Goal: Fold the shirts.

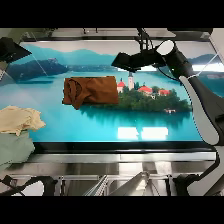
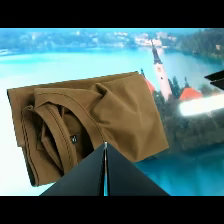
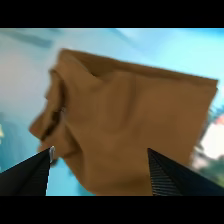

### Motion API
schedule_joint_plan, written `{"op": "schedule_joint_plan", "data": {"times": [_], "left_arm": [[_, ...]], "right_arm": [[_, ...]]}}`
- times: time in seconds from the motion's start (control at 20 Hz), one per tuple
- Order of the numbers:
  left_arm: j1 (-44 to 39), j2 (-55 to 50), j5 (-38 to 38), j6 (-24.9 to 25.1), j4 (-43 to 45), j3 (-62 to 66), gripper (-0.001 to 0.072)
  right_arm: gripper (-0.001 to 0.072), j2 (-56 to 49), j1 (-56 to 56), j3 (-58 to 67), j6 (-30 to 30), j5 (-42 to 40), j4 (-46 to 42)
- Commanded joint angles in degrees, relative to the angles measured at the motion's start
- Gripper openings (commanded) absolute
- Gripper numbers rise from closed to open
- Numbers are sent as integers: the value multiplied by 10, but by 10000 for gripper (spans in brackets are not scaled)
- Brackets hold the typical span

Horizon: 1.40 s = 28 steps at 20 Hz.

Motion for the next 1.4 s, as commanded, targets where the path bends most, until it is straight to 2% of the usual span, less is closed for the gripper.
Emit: {"op": "schedule_joint_plan", "data": {"times": [0.0, 0.1, 0.5, 0.7, 0.8, 1.05, 1.1, 1.25, 1.35], "left_arm": [[-11, 0, 9, 1, 0, -3, 15], [-21, 0, 10, 5, 2, -3, 15], [-35, 0, 10, 32, 2, -3, 15], [-35, 0, 9, 44, 2, -3, 15], [-35, 0, 9, 46, 2, -3, 14], [-35, 0, 5, 52, 2, -3, 15], [-35, 0, 4, 52, 2, -3, 15], [-35, 0, 4, 52, 2, -3, 14], [-35, 0, -3, 52, 2, -3, 15]], "right_arm": [[634, -57, -26, -3, 45, 54, -32], [633, -93, -17, -2, 65, 54, -32], [631, -140, 7, -2, 74, 48, -40], [631, -141, 39, -1, 74, -7, -38], [475, -143, 55, -1, 73, -37, -35], [475, -158, 87, 16, 54, -78, 21], [457, -161, 93, 24, 55, -84, 23], [18, -162, 105, 39, 55, -104, 28], [15, -157, 106, 63, 55, -99, 21]]}}
